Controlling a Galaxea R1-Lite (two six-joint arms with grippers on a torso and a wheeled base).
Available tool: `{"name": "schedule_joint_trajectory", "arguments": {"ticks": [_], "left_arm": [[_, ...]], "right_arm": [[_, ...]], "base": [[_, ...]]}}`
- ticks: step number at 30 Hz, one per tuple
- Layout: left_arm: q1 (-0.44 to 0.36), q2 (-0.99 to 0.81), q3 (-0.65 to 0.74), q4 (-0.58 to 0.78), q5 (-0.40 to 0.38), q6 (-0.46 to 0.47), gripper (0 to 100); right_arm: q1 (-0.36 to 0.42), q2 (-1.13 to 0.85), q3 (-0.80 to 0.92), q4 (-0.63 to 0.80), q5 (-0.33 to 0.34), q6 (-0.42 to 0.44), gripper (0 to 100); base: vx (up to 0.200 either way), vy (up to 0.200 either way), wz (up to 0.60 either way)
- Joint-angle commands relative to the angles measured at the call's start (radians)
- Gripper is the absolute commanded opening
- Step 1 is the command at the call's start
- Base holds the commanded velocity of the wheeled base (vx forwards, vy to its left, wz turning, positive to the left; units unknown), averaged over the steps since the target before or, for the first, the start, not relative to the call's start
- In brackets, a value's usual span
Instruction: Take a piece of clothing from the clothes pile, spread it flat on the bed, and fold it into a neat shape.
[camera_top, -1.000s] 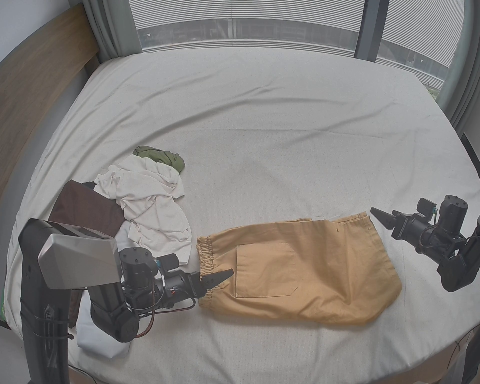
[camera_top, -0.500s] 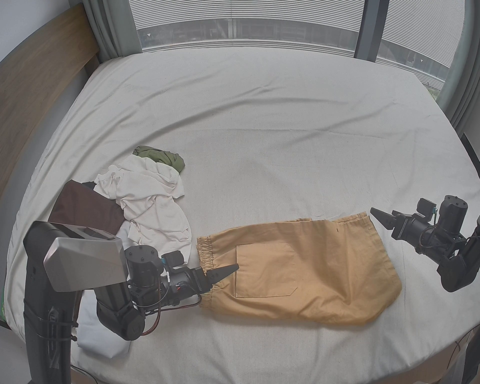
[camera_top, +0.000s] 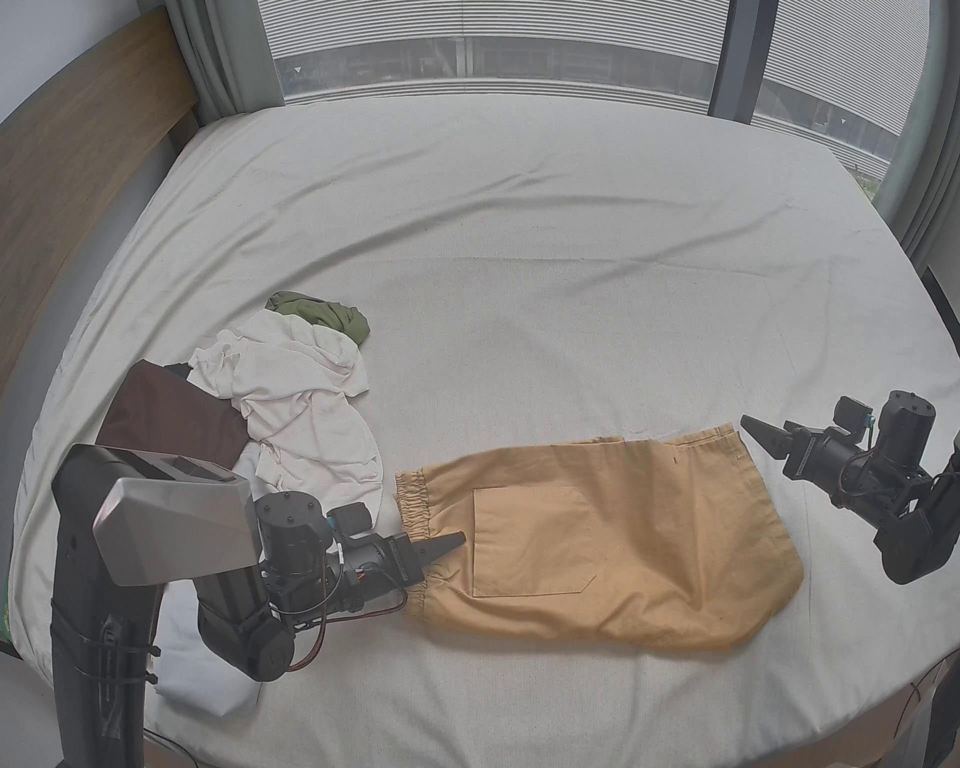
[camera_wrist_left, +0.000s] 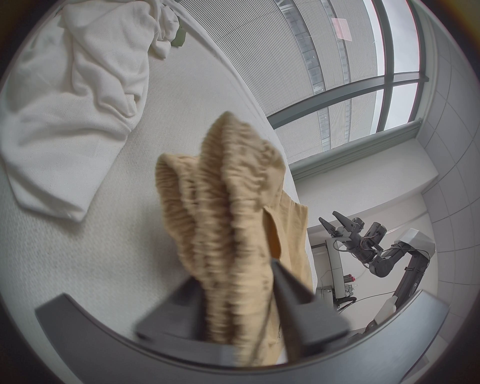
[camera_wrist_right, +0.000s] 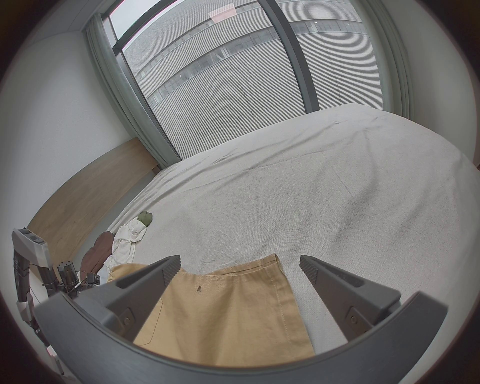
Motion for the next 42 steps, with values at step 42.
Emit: {"name": "schedule_joint_trajectory", "arguments": {"ticks": [42], "left_arm": [[0.190, -0.216, 0.278, -0.003, 0.001, 0.030, 0]], "right_arm": [[0.101, 0.007, 0.107, -0.002, 0.059, -0.008, 100]], "base": [[0.000, 0.000, 0.00]]}}
